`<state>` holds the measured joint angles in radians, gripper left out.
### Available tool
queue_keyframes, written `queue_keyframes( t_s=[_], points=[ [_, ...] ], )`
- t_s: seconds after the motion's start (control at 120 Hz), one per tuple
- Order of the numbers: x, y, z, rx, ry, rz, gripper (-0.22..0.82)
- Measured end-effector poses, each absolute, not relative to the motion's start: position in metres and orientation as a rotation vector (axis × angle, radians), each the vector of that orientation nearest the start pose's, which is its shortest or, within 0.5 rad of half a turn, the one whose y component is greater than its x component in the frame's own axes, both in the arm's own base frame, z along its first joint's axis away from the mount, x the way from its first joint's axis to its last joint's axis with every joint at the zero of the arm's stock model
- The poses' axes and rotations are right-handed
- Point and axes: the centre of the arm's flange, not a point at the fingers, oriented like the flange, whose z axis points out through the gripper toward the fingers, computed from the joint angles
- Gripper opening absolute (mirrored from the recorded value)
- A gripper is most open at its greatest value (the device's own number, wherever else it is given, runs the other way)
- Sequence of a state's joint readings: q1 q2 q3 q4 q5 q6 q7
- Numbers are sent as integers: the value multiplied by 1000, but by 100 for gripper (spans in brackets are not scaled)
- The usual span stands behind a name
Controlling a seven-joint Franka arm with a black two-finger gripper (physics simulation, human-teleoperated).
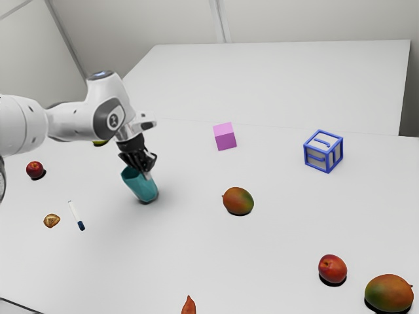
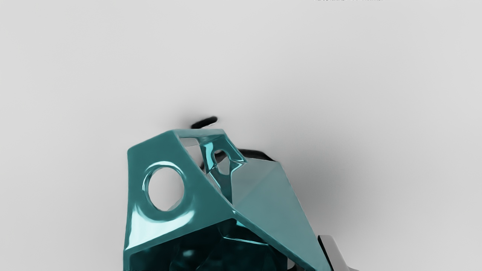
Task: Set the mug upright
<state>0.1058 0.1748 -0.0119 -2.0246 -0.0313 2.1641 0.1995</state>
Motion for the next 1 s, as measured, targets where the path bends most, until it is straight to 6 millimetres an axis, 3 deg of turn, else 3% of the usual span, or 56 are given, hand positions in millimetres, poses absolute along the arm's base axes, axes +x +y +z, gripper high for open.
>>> queue_keyframes(
  t_s=[0.133,0.3,0.433,0.6,1.0],
  points=[
    [579,52,353,-3174,103,50,-7],
    [580,52,350,-3177,67,44,26],
    [579,52,365,-3175,51,10,42],
    [577,51,403,-3172,40,-61,52],
    [600,48,549,-3171,49,-171,59]
  ],
)
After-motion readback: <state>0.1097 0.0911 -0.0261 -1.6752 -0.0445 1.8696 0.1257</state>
